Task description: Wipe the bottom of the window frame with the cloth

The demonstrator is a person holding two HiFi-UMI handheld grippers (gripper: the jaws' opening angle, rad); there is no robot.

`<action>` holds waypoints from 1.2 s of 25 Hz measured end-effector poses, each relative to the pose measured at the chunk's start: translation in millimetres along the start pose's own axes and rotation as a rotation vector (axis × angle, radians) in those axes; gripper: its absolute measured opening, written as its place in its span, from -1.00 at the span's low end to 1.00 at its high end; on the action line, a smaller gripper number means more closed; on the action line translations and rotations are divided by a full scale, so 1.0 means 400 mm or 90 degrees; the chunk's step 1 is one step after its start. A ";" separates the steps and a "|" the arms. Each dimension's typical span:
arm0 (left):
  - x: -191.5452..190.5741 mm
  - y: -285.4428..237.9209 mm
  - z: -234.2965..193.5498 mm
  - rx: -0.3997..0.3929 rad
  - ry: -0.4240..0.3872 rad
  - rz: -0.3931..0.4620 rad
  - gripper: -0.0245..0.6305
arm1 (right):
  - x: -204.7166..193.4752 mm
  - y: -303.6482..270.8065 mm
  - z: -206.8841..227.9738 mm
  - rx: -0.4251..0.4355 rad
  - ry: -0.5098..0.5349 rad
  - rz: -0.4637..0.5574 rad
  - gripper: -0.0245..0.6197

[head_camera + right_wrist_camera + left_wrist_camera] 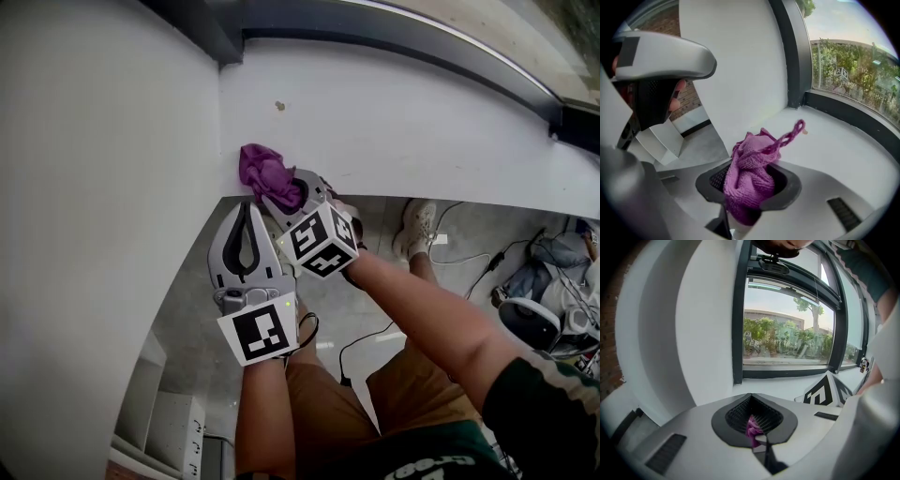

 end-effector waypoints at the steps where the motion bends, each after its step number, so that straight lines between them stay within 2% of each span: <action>1: 0.000 0.001 -0.004 0.001 0.000 0.000 -0.92 | 0.004 -0.005 -0.005 0.003 0.000 0.002 -0.45; 11: -0.009 0.000 -0.020 0.004 0.001 -0.004 -0.92 | 0.020 -0.014 -0.001 -0.003 -0.003 0.007 -0.45; 20: 0.007 -0.026 -0.023 -0.001 0.010 -0.003 -0.92 | 0.080 -0.035 0.072 -0.030 -0.012 0.019 -0.45; 30: 0.079 -0.102 -0.025 -0.010 0.004 0.017 -0.92 | 0.151 -0.067 0.162 -0.048 -0.033 0.038 -0.45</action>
Point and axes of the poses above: the fingertips, and each gripper's own axes: y backward along the fingers, z to its right, x out of its top, the point moved 4 cm from there along y, backward along the fingers, and after that the axes turned 4 degrees about -x, right-handed, at the moved point
